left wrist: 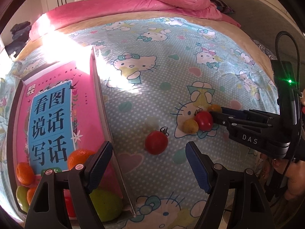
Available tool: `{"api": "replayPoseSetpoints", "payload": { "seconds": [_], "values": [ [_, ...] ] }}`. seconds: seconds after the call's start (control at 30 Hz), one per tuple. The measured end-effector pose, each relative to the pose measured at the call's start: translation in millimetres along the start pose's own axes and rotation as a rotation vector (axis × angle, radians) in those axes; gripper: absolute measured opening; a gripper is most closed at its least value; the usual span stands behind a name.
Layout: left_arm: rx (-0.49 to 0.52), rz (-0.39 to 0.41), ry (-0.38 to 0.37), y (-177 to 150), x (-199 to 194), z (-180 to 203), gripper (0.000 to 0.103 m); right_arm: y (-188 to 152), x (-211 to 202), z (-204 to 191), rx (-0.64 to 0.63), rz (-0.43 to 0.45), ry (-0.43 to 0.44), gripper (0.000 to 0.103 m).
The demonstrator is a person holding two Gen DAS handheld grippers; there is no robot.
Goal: Organize fruits
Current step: 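Move the left gripper to a lone red tomato while the right approaches the cherry tomato cluster, then close the left gripper on the red tomato while the right closes on an orange cherry tomato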
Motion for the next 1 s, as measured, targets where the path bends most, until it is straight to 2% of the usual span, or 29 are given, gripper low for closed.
{"api": "replayPoseSetpoints", "payload": {
  "seconds": [0.23,0.47,0.53,0.63,0.73,0.93,1.0],
  "values": [
    [0.007,0.007,0.008,1.0,-0.8,-0.1,0.079,1.2,5.1,-4.1,-0.026,0.005,-0.015,0.026],
    [0.036,0.024,-0.046,8.4,-7.3,14.6,0.076,0.8,3.6,-4.3,-0.034,0.002,-0.019,0.026],
    [0.054,0.012,-0.038,9.6,-1.9,18.4,0.072,1.7,3.0,-3.1,-0.011,0.002,-0.005,0.026],
    [0.078,-0.02,0.006,7.6,8.0,18.9,0.071,2.0,1.3,0.0,0.021,0.002,0.01,0.026],
    [0.104,-0.062,0.023,1.5,19.0,21.7,0.06,2.2,-1.9,1.3,0.041,0.004,0.024,0.026],
    [0.114,-0.116,0.03,-10.7,33.0,23.8,0.056,7.2,-8.7,-2.3,0.06,0.027,0.061,0.026],
    [0.108,-0.127,0.034,-12.4,37.1,23.7,0.047,8.4,-8.7,-3.2,0.054,0.028,0.061,0.026]
  ]
}}
Point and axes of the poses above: each gripper's, at about its wrist camera, not at the fingertips, and x roughly the way its jaws point, z to its right, y to its top, the point moved 8 cm from there along x, roughly the way its jaws point, and after that the axes turned 10 degrees about z, right-handed, at the moved point
